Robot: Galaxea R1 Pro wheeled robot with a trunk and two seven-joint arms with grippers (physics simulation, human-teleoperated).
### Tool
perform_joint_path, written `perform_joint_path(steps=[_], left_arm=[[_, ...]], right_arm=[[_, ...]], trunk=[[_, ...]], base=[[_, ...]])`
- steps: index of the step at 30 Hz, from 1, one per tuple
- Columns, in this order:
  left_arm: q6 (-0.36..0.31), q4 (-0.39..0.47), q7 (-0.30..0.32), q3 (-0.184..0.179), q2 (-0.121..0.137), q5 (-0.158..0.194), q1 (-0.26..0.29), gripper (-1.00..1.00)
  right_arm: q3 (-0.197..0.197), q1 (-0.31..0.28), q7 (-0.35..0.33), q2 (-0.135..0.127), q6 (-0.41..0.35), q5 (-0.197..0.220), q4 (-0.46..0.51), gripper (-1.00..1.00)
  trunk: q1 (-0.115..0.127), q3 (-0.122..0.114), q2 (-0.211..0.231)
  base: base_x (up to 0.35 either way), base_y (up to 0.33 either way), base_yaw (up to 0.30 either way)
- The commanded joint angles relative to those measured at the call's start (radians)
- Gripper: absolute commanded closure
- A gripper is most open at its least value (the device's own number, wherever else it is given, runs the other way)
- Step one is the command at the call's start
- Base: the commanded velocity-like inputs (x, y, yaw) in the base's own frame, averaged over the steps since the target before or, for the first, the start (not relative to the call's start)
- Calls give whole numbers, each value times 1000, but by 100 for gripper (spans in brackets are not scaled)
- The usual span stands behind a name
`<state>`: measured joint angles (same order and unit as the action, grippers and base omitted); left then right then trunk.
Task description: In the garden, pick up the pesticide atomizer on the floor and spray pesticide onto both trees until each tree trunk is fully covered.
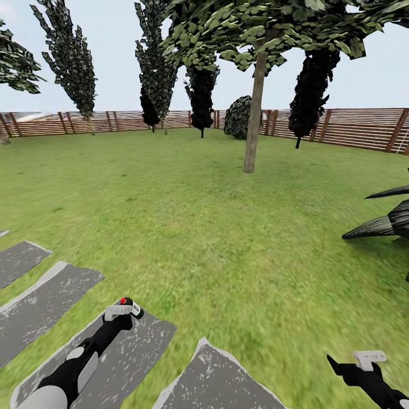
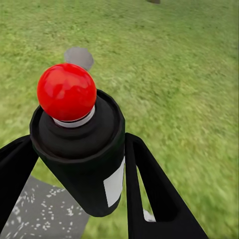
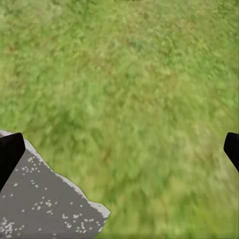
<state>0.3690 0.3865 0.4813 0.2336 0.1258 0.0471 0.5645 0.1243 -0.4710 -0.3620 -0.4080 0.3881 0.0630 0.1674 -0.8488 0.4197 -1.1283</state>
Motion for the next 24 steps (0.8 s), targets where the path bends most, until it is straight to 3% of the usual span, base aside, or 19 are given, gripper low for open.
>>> perform_joint_path(steps=[1,24], left_arm=[[1,0,-4,0,0,-1,0,100],[1,0,-4,1,0,-1,0,100]], right_arm=[[0,0,0,0,0,0,0,-100],[0,0,0,0,0,0,0,-100]], trunk=[[4,-3,7],[92,-75,168]], base=[[0,0,0],[0,0,0]])
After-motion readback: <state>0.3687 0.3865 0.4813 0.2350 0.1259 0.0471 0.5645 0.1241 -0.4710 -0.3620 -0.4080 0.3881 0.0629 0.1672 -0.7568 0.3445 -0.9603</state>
